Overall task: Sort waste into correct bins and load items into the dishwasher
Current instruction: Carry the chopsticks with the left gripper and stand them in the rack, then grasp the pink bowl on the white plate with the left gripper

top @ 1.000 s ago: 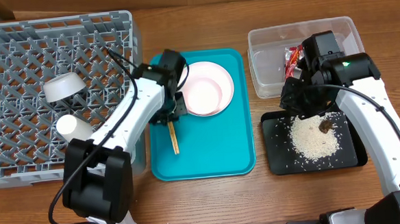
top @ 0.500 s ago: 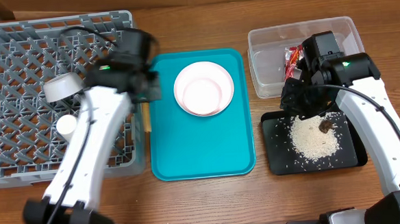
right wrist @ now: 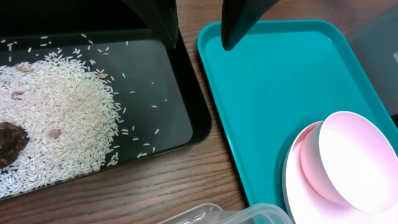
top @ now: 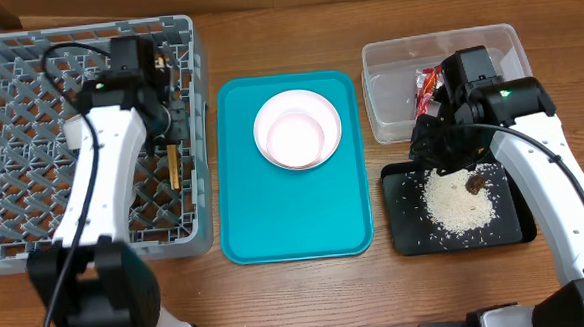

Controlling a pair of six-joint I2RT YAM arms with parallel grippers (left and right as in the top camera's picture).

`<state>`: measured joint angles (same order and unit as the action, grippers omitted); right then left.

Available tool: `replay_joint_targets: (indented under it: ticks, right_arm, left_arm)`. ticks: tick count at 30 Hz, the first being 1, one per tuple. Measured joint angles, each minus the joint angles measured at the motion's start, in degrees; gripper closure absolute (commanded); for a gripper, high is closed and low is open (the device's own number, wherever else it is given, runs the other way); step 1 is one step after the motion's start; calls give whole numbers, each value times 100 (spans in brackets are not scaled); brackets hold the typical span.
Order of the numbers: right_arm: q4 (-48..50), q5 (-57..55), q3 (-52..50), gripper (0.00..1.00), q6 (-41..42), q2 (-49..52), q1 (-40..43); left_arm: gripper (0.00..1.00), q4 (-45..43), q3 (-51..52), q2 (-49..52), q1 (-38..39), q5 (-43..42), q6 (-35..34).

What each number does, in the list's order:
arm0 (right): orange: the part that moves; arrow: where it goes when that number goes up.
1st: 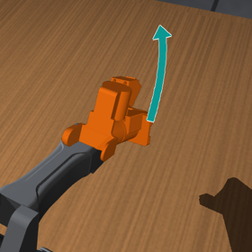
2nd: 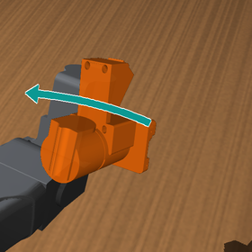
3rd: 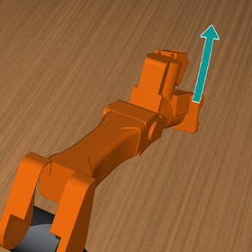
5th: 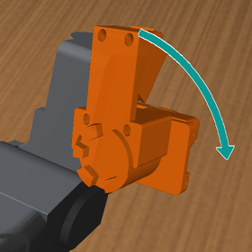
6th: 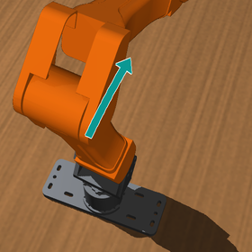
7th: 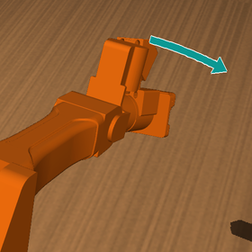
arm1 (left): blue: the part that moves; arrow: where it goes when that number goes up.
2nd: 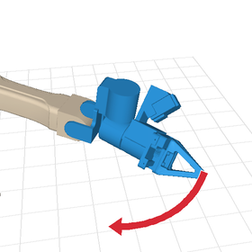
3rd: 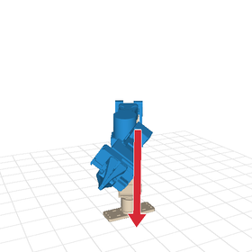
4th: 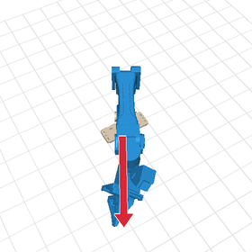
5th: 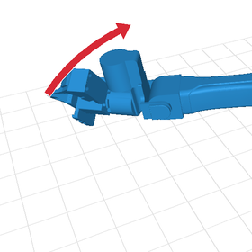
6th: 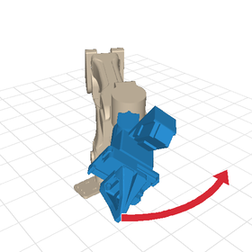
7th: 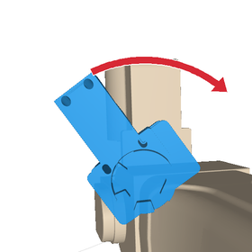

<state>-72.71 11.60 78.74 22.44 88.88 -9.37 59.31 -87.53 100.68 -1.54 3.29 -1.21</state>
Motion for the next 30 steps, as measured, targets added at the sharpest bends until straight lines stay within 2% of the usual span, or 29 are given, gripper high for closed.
replay_joint_targets:
  ticks: [1, 4, 9, 12, 17, 23, 30]
  right_arm:
    - [2, 2, 0, 74, 0, 0, 0]
    - [0, 2, 0, 74, 4, 0, 0]
    - [-24, 2, 0, 74, 2, 0, 0]
    - [-26, 0, 0, 74, 0, 0, 0]
    - [-39, -13, 0, 74, 2, 0, 0]
    - [-219, -411, 0, 73, 0, 0, 42]
    - [-354, -717, 0, 72, 0, 0, 678]
  left_arm:
    - [71, -2, 0, 114, 0, -24, 17]
    - [52, 9, 2, 313, 0, -52, 81]
    - [35, 216, -105, 323, 0, -109, 136]
    - [37, 474, -450, 262, 9, -380, 142]
    - [38, 369, -881, -195, 328, -1123, 142]
    - [37, 103, -953, -258, 1473, -1539, 146]
    - [38, -522, -951, 494, 2544, -1504, 151]
